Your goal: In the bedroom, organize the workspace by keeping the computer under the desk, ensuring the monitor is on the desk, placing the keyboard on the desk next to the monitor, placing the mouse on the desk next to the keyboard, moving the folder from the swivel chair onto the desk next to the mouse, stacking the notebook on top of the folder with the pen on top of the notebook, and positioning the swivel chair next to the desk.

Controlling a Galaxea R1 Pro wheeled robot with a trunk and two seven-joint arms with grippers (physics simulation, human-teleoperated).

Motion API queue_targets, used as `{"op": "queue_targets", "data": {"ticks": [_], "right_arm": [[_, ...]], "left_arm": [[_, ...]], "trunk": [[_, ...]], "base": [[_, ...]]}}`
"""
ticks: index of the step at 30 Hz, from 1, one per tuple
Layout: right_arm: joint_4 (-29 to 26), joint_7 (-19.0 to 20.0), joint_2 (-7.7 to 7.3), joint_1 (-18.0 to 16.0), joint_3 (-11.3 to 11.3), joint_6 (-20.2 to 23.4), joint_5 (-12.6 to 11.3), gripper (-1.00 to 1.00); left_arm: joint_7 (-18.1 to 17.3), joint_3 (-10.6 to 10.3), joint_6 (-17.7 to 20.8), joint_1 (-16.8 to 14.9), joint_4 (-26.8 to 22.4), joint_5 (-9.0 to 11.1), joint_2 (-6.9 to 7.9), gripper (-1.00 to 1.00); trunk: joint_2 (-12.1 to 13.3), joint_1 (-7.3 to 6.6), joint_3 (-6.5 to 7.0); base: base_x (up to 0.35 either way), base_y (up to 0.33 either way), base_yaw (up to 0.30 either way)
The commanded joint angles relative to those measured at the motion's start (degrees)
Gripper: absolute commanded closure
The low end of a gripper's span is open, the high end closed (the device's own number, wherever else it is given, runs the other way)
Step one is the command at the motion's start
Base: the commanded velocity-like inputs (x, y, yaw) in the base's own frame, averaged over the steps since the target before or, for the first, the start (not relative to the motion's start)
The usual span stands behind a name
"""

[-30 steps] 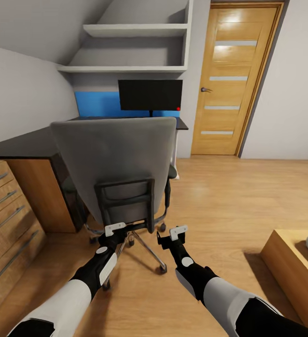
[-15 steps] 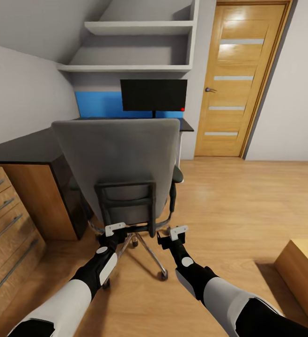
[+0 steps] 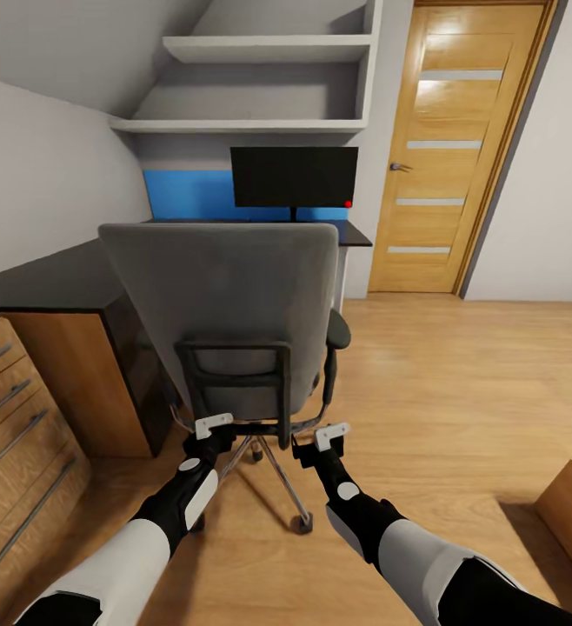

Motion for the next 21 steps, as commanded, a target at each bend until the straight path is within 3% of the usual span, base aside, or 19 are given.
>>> {"op": "queue_targets", "data": {"ticks": [1, 14, 21], "right_arm": [[0.05, -0.25, 0.01, -0.03, 0.62, -0.17, -0.35, -1.00], [0.05, -0.32, 0.01, 0.05, 0.71, -0.17, -0.35, -1.00], [0.05, -0.33, 0.01, 0.05, 0.63, -0.17, -0.35, -1.00]], "left_arm": [[0.38, -0.49, -0.26, -0.04, 0.04, 0.63, 0.04, -1.00], [0.38, -0.49, -0.24, -0.04, 0.07, 0.63, 0.04, -1.00], [0.38, -0.49, -0.10, -0.04, 0.04, 0.63, -0.02, -1.00]], "trunk": [[-0.02, 0.00, -0.05], [-0.02, 0.00, -0.05], [-0.02, 0.00, -0.05]], "base": [[0.064, 0.060, 0.000], [0.131, 0.010, 0.000], [0.032, 0.000, 0.000]]}}
